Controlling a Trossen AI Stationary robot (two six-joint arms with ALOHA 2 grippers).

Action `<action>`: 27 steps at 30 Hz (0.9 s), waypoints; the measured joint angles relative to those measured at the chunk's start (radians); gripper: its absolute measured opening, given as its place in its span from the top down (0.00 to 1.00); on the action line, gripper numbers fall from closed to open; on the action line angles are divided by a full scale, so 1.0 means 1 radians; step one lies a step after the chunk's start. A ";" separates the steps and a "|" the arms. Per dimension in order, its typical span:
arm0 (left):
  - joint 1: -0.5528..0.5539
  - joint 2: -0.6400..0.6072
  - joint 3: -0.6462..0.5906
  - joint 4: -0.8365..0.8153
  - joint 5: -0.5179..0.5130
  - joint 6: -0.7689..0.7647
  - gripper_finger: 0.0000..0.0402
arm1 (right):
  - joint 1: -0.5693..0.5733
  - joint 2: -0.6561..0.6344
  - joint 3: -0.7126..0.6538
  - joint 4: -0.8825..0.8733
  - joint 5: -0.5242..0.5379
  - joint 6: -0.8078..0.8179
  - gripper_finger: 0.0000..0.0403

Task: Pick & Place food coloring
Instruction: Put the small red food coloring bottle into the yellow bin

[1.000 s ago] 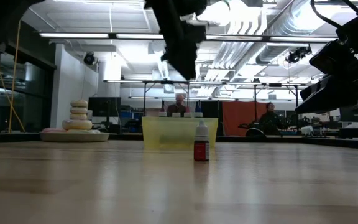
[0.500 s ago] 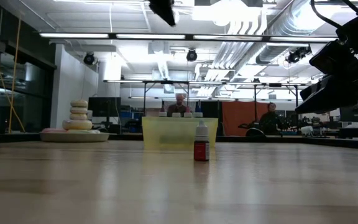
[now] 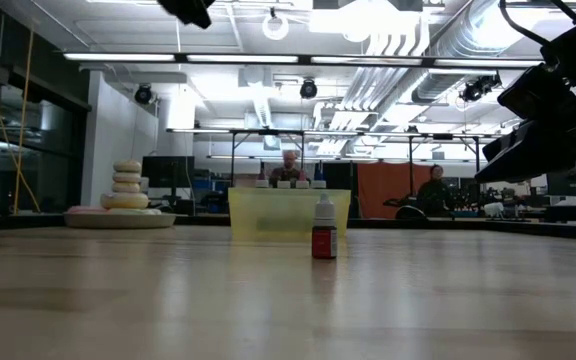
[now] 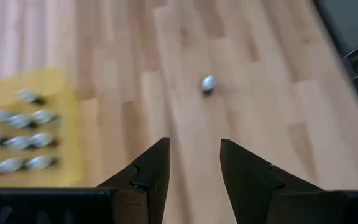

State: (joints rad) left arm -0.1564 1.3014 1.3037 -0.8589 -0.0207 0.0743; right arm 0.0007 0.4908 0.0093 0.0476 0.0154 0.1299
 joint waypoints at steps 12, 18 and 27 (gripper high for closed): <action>-0.008 -0.016 -0.260 0.359 0.073 -0.056 0.66 | 0.000 0.000 0.000 0.001 0.000 0.000 1.00; 0.001 0.072 -0.148 0.298 0.093 -0.017 0.66 | 0.000 -0.001 0.000 -0.003 0.000 0.000 1.00; 0.026 0.232 0.011 0.231 0.108 0.051 0.49 | 0.000 0.000 0.000 0.002 0.000 0.000 1.00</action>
State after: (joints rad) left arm -0.1307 1.5330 1.3151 -0.6275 0.0874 0.1255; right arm 0.0007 0.4904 0.0090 0.0492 0.0154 0.1299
